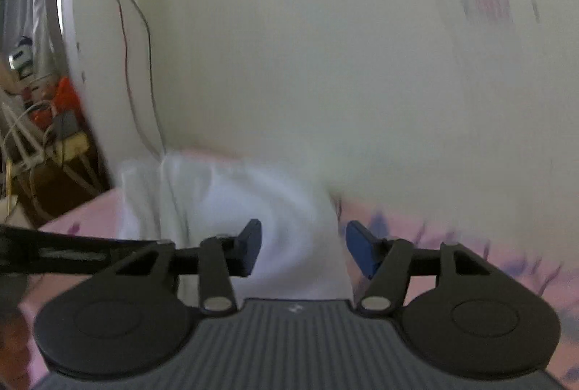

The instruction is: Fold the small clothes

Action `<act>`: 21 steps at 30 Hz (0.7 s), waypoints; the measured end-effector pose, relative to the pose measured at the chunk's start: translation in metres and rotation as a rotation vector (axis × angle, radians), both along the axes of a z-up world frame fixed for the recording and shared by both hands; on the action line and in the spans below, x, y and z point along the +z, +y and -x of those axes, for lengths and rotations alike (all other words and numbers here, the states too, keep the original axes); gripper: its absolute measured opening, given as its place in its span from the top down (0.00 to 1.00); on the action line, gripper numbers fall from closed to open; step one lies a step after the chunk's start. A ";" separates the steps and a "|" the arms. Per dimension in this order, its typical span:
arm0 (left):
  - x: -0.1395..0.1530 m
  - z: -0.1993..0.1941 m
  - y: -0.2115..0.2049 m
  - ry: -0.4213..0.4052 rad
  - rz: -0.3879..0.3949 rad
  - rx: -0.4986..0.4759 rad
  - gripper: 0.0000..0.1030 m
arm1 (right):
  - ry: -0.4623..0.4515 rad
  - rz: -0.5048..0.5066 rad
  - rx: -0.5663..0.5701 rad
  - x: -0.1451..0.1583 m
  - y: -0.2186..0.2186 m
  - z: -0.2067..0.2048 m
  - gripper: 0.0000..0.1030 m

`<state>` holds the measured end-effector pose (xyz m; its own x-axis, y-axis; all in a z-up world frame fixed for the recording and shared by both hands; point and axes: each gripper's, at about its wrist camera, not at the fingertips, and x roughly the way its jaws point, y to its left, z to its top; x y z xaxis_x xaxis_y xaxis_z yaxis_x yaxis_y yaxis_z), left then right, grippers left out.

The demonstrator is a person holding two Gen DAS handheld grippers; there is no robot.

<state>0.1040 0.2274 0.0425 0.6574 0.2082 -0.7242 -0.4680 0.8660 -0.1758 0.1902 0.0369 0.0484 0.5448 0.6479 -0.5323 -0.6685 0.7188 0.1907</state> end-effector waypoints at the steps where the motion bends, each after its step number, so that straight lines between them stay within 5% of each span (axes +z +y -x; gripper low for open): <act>1: -0.003 0.002 -0.006 0.002 -0.035 0.002 0.52 | 0.006 -0.010 -0.001 -0.002 -0.008 0.004 0.41; 5: 0.012 0.024 -0.029 -0.020 -0.111 0.008 0.48 | 0.035 -0.095 -0.005 0.007 -0.044 0.029 0.36; 9: 0.031 0.061 -0.053 -0.067 -0.156 0.021 0.35 | 0.073 -0.147 -0.004 0.014 -0.080 0.074 0.34; 21: 0.015 0.161 -0.150 -0.023 -0.252 0.004 0.30 | -0.010 -0.043 0.011 0.001 -0.160 0.210 0.23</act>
<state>-0.0567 0.0773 0.0572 0.6722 0.3832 -0.6335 -0.4699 0.8820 0.0350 -0.0200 -0.1230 0.0498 0.5426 0.6761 -0.4985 -0.6782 0.7027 0.2148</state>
